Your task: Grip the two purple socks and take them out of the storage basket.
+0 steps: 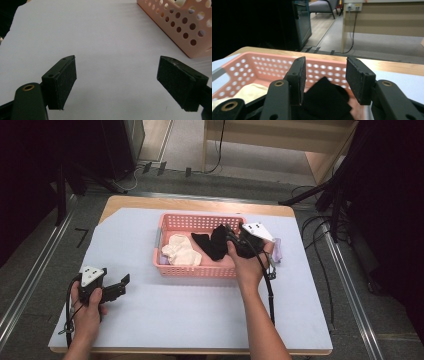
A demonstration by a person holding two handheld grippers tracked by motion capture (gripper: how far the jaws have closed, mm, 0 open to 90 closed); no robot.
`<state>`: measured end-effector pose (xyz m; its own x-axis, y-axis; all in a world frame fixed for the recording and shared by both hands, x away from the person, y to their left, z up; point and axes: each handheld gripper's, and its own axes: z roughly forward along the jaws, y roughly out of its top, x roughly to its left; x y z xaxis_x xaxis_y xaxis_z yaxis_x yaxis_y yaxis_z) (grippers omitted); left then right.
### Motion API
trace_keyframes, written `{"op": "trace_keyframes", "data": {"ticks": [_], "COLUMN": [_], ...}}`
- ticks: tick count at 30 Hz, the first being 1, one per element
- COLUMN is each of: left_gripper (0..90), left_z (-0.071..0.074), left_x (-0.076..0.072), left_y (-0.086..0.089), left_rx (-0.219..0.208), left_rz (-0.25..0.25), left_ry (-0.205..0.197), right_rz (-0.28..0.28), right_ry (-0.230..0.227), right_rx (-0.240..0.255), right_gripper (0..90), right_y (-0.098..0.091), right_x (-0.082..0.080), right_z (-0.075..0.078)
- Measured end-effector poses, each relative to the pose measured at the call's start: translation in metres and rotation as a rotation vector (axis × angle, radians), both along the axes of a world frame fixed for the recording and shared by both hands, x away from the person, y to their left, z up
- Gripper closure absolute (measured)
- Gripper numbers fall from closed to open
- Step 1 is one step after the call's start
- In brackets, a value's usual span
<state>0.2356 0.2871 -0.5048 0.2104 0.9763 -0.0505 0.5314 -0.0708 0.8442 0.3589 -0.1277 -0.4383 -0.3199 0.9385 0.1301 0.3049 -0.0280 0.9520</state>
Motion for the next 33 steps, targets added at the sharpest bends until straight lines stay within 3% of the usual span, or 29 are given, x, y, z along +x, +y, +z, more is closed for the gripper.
{"op": "trace_keyframes", "data": {"ticks": [7,16,20,26,33], "left_gripper": [16.6,16.6,16.6,16.6,16.6], "left_z": [0.0,0.0,0.0,0.0,0.0], "left_x": [0.0,0.0,0.0,0.0,0.0], "left_y": [0.0,0.0,0.001,0.001,0.0], "left_rx": [0.0,-0.006,-0.005,-0.004,-0.003], "left_rz": [0.002,0.001,0.001,-0.001,0.0], "left_ry": [-0.001,0.0,0.002,0.002,0.003], "right_rz": [0.098,0.235,0.295,0.37,0.391], "right_ry": [0.04,0.153,0.204,0.277,0.363], "right_rx": [-0.019,-0.06,-0.1,-0.115,-0.106], "right_gripper": [52.7,53.4,55.3,55.7,53.4], "right_y": [0.037,0.096,0.119,0.142,0.161], "right_x": [0.003,0.001,-0.003,-0.007,-0.007], "right_z": [0.002,-0.01,-0.018,-0.021,-0.023]}}
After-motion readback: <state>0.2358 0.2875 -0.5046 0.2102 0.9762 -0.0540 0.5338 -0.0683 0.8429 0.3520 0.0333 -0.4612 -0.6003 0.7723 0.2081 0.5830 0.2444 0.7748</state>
